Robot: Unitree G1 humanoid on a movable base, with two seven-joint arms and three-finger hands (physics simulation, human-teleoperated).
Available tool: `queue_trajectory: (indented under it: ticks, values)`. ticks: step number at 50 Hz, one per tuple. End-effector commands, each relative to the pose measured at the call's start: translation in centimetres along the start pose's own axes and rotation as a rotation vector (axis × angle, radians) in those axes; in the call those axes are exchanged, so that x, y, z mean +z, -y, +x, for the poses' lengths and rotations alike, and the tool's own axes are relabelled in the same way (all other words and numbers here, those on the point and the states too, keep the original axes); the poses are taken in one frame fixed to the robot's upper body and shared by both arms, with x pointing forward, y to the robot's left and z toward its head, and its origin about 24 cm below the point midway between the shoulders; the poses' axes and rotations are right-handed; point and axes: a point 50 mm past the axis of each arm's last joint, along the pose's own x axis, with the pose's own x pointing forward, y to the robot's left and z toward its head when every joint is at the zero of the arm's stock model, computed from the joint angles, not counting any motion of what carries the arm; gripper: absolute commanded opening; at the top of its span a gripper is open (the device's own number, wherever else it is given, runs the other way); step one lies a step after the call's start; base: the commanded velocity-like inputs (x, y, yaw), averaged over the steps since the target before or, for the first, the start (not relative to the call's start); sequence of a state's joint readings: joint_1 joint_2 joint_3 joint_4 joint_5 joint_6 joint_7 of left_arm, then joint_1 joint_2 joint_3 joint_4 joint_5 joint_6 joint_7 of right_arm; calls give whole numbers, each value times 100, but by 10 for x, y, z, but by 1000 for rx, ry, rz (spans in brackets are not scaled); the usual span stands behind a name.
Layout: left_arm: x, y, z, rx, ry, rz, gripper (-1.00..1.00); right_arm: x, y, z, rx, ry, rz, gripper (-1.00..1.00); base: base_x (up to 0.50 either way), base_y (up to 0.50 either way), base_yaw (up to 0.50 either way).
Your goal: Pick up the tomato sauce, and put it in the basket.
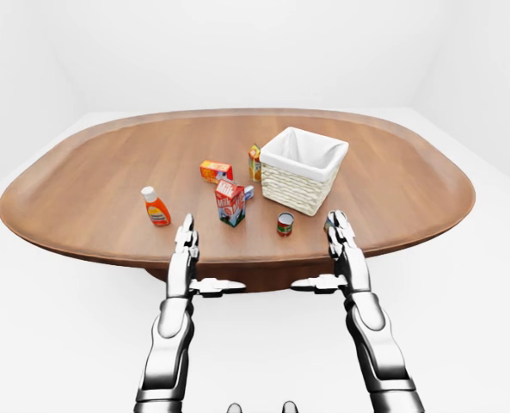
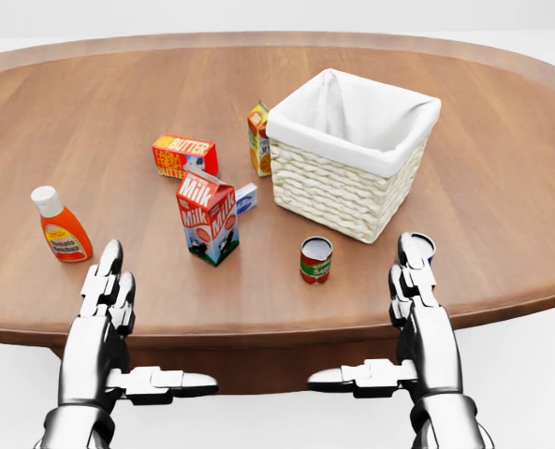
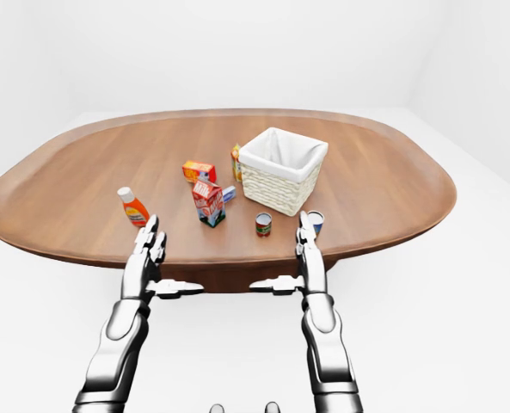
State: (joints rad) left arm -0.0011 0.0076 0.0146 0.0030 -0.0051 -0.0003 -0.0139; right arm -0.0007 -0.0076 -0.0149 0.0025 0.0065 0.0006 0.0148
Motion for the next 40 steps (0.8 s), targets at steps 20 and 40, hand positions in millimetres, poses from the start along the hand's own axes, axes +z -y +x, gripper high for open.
queue_trajectory:
  ticks: [20, 40]
  values:
    - [13, -7, -1, 0, 9, 20, 100, 7, 8, 1, -4, 3, 13, 100, 0, 0, 0]
    - [41, -10, -2, 7, 123, 23, 100, 41, 10, -4, -3, 124, 34, 100, 0, 0, 0]
